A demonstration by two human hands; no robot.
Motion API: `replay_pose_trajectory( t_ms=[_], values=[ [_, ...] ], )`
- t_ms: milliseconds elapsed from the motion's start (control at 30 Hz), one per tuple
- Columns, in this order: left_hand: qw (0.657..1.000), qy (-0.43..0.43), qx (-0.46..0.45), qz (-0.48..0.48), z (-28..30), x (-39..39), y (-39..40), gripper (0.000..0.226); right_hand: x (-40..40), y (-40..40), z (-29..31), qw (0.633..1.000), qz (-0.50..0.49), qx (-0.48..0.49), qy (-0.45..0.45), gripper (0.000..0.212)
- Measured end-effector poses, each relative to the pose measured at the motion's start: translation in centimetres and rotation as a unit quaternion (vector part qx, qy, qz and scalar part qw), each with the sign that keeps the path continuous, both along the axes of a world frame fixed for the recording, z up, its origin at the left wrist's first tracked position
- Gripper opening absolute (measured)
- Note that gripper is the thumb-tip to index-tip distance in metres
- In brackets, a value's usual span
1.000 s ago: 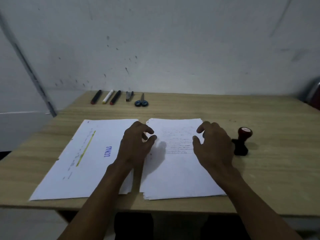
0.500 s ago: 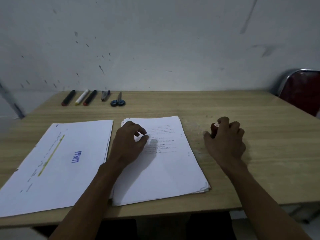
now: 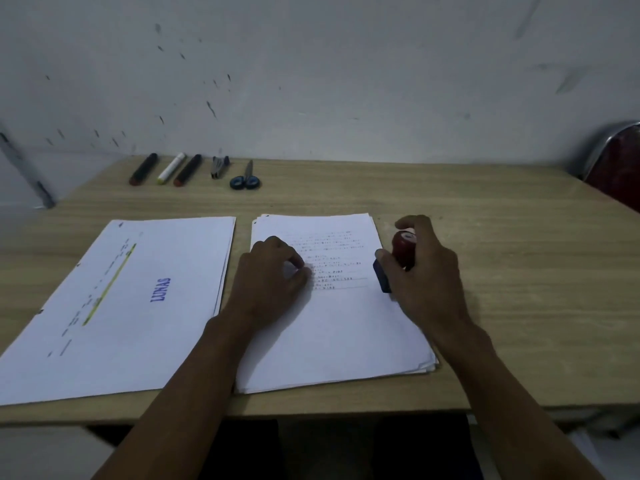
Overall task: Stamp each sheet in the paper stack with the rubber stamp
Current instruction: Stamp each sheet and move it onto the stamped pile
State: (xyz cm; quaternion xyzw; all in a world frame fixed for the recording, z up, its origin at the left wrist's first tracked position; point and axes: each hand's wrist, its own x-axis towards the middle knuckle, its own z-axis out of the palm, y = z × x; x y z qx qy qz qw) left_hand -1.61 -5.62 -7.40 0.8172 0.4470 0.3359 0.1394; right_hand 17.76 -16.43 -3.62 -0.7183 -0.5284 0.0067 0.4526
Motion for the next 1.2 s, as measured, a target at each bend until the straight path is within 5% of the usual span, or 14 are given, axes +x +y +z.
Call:
replay_pose_trajectory(
  t_ms=[367,733,1200],
  values=[
    [1.0,0.004,-0.006,-0.006,-0.5,-0.2,0.3,0.02,-1.8,-0.3,-2.5,0.995,0.044,-0.01,-0.092,0.024],
    [1.0,0.0,-0.008,-0.004,-0.6,-0.2,0.3,0.021,-3.0,-0.3,-2.3,0.968,-0.062,-0.088,-0.225,0.026],
    [1.0,-0.002,-0.013,0.002,-0.5,-0.2,0.3,0.021,-3.1,-0.5,-2.5,0.972,-0.063,-0.108,-0.199,0.027]
  ],
)
